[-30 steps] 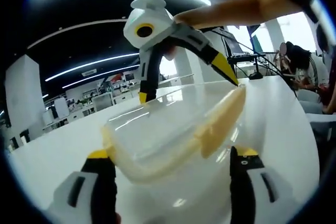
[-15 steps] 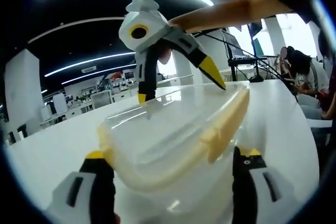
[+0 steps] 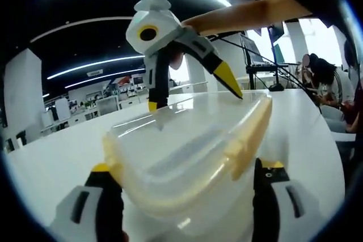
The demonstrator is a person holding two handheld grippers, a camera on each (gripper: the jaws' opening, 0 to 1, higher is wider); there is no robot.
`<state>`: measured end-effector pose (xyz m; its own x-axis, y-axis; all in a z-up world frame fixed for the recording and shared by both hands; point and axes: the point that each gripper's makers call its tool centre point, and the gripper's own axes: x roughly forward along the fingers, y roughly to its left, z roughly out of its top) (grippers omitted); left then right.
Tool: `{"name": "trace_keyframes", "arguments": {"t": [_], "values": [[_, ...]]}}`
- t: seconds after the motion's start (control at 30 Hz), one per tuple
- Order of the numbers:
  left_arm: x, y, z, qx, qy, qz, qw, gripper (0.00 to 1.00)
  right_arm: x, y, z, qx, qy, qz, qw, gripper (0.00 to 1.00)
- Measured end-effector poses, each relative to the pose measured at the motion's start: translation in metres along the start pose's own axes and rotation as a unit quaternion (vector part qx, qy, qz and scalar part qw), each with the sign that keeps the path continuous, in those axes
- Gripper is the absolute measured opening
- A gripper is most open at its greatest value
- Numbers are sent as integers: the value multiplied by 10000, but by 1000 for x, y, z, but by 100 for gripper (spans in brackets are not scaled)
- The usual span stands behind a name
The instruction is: Snap each plastic latch of the storage box into its locked position after aligning the lid with the box until every specified latch is closed and the lid sits flush.
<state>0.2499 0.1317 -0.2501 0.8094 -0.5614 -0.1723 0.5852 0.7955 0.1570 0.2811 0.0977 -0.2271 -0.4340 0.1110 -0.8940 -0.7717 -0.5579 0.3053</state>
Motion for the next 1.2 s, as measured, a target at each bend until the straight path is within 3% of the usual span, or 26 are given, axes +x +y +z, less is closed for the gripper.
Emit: {"name": "trace_keyframes", "arguments": {"t": [0.2, 0.4, 0.53, 0.73, 0.97, 1.03, 1.17, 1.2], "values": [[0, 1, 1, -15, 5, -15, 10000, 96, -4, -5, 2, 126, 37, 161, 9998, 69], [0, 0, 2, 6, -21, -21, 10000, 96, -8, -7, 1, 227, -364, 251, 9988, 68], [1, -1, 3, -23, -43, -37, 10000, 97, 2, 3, 1, 285, -592, 266, 9975, 71], [2, -2, 2, -37, -50, -24, 10000, 97, 8, 10, 3, 508, -772, 61, 9957, 75], [2, -2, 2, -41, -41, 24, 10000, 97, 9, 10, 5, 518, -681, -48, 9963, 78], [2, -2, 2, -40, -56, 27, 10000, 97, 6, 7, 5, 437, -658, -333, 9963, 81], [2, -1, 1, -40, -70, 35, 10000, 96, 3, 13, 2, 605, -583, -503, 9952, 72], [2, 0, 1, -37, -73, 37, 10000, 96, 3, 14, -1, 878, -566, -659, 9923, 71]]}}
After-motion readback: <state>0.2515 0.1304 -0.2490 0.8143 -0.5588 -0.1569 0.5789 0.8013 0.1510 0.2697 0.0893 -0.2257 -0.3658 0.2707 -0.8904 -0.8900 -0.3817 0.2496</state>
